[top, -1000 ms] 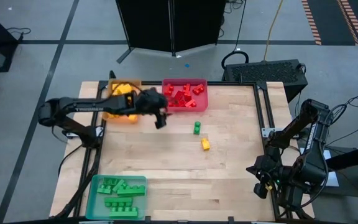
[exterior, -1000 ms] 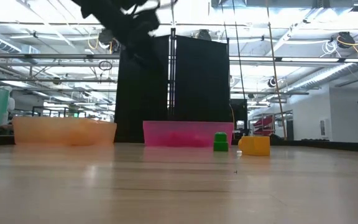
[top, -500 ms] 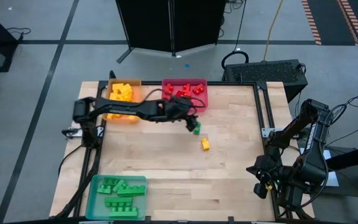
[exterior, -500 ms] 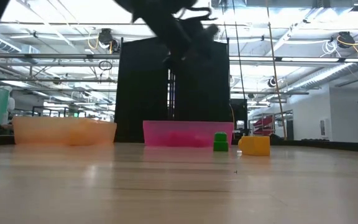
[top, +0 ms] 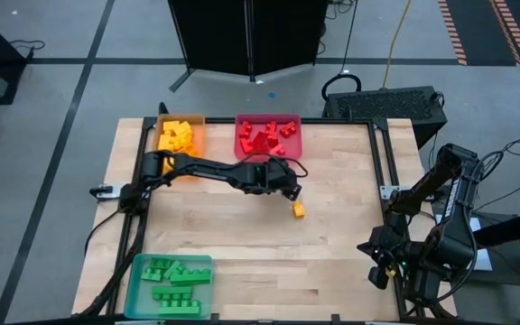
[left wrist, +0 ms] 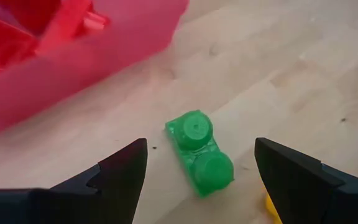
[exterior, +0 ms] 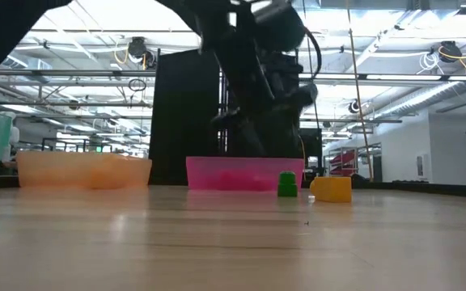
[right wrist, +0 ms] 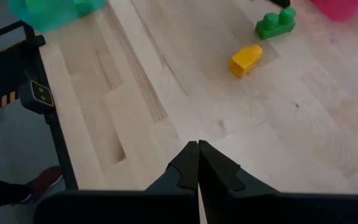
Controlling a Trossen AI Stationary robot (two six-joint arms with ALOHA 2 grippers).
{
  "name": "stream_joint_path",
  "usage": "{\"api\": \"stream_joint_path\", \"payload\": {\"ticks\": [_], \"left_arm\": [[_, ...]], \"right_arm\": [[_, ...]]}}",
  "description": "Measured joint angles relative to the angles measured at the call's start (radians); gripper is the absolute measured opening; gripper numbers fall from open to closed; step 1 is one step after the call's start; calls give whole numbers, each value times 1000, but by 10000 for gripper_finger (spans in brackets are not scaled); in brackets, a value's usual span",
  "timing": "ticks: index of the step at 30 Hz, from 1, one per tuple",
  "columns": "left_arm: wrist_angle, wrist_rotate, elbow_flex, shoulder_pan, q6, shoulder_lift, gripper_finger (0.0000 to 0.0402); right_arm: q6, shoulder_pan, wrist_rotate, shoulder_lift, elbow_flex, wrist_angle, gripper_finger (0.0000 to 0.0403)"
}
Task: Sort blocks
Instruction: Put the green game piece into the blue bin
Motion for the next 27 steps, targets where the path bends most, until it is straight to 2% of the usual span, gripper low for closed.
{"api": "stream_joint_path", "payload": {"ticks": [7, 12, 19, 22, 27], "left_arm": [[143, 0, 0, -21, -5, 74, 299], [144, -11, 0, -30, -61, 129, 299], [140, 34, 2, -35, -132, 161, 294], [132, 19, 2, -35, -131, 162, 256], [126, 23, 1, -33, -131, 163, 122]], "right_arm": [[-18, 0, 1, 0, 0, 1, 0], [-19, 1, 1, 0, 0, 9, 0], [-23, 1, 0, 0, 0, 10, 0], [-23, 1, 1, 0, 0, 8, 0], [-23, 1, -3, 0, 0, 8, 0]]}}
